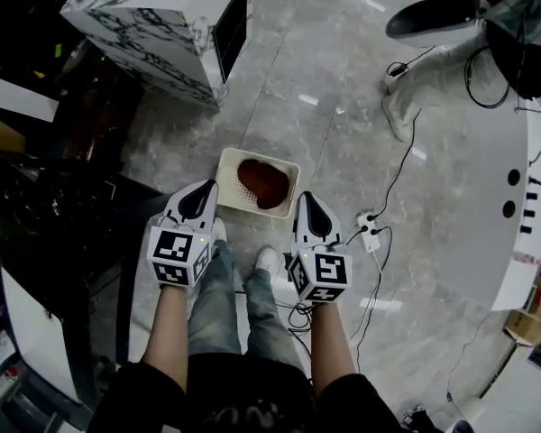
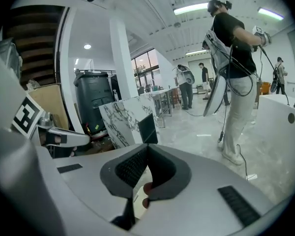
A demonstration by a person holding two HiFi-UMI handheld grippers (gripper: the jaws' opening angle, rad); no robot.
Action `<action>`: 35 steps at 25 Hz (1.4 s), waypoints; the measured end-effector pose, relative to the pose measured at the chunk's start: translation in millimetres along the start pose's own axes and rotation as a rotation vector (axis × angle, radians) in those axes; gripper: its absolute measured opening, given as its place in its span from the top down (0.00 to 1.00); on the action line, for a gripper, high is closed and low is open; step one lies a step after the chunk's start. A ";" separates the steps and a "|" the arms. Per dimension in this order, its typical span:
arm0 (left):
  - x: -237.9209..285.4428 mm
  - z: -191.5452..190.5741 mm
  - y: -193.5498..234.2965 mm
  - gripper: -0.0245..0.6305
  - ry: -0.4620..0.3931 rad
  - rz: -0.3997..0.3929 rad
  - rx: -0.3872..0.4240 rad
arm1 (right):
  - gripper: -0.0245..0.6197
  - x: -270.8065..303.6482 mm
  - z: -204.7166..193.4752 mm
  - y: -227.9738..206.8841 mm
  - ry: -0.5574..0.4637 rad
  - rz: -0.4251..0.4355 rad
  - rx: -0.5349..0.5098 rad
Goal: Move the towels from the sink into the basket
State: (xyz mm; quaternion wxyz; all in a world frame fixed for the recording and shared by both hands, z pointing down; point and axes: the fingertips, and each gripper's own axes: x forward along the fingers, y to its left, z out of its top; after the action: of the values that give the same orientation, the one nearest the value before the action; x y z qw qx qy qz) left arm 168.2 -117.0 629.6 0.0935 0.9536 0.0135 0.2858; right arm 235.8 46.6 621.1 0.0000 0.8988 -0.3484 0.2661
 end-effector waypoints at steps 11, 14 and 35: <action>-52.1 90.2 -20.5 0.94 -0.118 0.040 0.033 | 0.94 -56.4 98.4 -10.0 -0.128 -0.004 -0.032; -68.6 112.0 -28.3 0.94 -0.148 0.049 0.054 | 0.94 -74.3 120.4 -12.3 -0.158 -0.003 -0.050; -184.9 206.2 -67.5 0.94 -0.347 0.128 0.123 | 0.94 -166.2 209.2 6.9 -0.297 0.044 -0.134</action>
State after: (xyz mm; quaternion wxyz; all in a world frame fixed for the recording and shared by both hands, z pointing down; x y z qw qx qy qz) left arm 128.4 -100.6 347.9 0.0176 0.9914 -0.0463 0.1211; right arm 229.1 106.6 360.7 0.0027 0.9184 -0.3812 0.1062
